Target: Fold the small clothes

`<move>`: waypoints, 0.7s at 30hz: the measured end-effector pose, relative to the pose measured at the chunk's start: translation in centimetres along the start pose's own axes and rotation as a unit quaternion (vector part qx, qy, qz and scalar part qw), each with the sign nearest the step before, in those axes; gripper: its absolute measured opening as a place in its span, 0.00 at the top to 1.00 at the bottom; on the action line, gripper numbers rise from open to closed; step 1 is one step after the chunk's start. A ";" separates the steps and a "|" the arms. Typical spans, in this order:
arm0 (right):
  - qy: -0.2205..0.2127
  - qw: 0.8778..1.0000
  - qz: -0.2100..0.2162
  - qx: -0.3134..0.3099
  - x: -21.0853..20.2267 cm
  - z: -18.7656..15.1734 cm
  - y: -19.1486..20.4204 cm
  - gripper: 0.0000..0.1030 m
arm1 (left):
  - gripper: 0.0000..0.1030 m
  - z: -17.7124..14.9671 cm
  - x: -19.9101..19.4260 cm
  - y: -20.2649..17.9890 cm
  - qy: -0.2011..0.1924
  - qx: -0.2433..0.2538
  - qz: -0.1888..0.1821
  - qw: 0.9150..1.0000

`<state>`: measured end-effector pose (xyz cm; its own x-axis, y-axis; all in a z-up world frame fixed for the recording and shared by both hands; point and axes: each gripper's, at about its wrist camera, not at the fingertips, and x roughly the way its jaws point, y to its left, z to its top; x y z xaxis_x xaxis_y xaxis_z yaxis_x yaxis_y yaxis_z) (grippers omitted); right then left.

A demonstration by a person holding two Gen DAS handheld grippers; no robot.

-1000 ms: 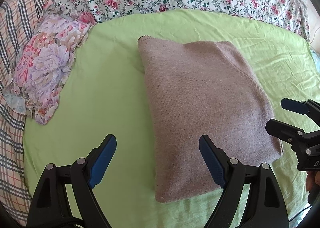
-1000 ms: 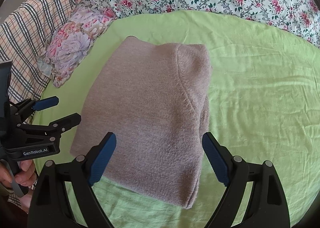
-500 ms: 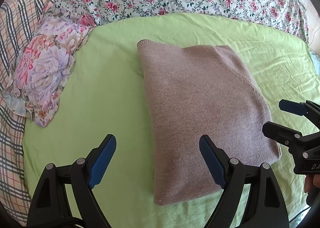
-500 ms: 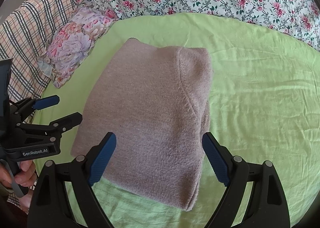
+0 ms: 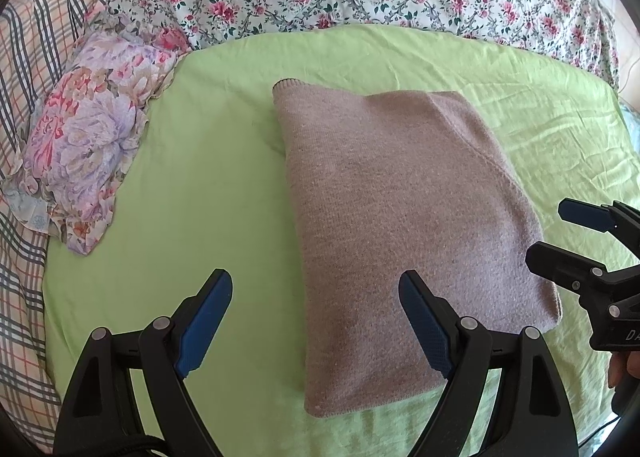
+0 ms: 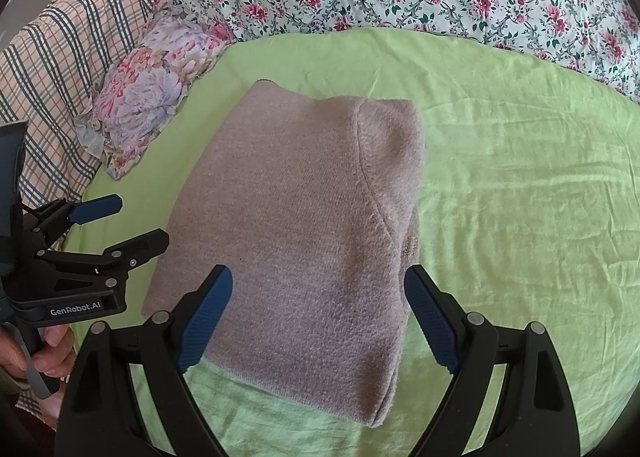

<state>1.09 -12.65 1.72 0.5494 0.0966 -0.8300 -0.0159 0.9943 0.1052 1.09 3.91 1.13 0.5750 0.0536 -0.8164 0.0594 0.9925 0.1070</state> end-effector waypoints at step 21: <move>-0.005 1.000 0.001 0.021 0.9 0.5 -1.2 0.15 | 0.15 0.9 1.8 0.7 0.007 -0.017 0.001 1.000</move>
<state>1.96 -13.81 1.12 0.5571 0.0973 -0.8247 0.0178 0.9915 0.1290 2.89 4.60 0.19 0.5631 0.0561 -0.8245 0.0315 0.9955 0.0892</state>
